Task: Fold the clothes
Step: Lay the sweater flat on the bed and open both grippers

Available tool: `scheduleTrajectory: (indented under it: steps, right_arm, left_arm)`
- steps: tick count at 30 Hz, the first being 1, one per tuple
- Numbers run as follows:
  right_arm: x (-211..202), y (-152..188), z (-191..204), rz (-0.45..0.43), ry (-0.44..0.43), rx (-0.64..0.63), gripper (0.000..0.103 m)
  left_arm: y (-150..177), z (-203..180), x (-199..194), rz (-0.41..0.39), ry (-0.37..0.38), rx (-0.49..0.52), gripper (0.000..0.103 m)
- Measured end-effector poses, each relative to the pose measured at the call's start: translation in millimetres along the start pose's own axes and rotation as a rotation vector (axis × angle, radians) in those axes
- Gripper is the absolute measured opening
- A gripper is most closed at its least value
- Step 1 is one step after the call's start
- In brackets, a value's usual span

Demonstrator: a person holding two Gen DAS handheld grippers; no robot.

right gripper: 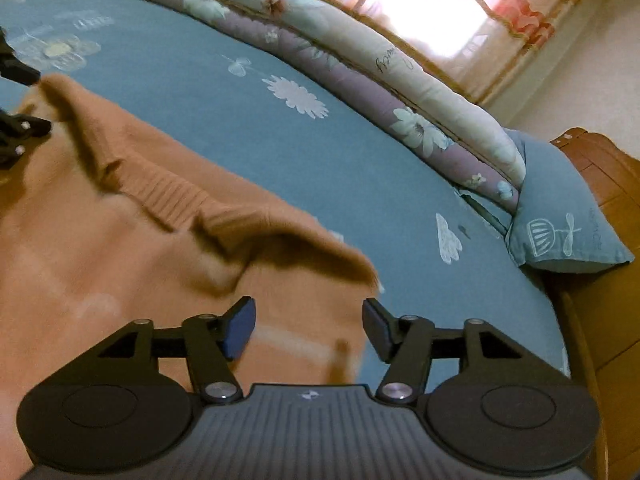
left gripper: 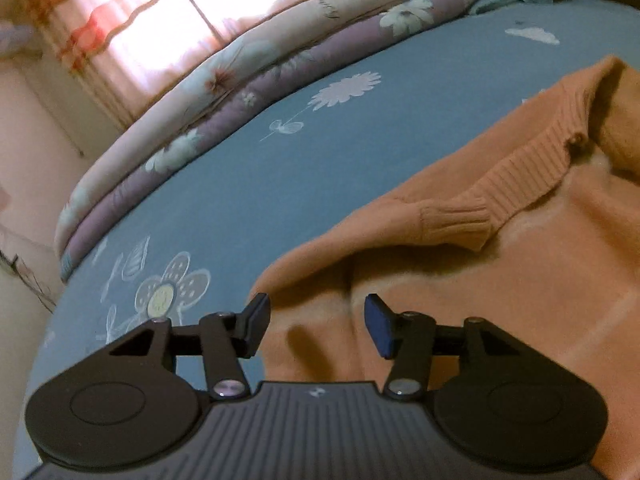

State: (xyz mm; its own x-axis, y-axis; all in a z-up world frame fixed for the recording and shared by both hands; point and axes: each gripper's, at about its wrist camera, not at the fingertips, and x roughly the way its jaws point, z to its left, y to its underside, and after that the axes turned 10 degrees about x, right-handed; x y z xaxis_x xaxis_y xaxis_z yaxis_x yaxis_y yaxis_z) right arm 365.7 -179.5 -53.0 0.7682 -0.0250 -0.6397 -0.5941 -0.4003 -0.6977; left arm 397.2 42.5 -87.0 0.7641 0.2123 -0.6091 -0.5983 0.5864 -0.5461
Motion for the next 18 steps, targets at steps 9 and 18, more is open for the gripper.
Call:
scheduleTrajectory:
  steps: [9,18]
  right_arm:
    - [-82,53,-63,0.153,-0.133,0.259,0.074]
    - [-150,72,-75,0.15,-0.167,0.407,0.078]
  left_arm:
    - [22,20,-93,-0.029,0.176,-0.067,0.054]
    - [23,1,-179,-0.086,0.28,-0.053,0.059]
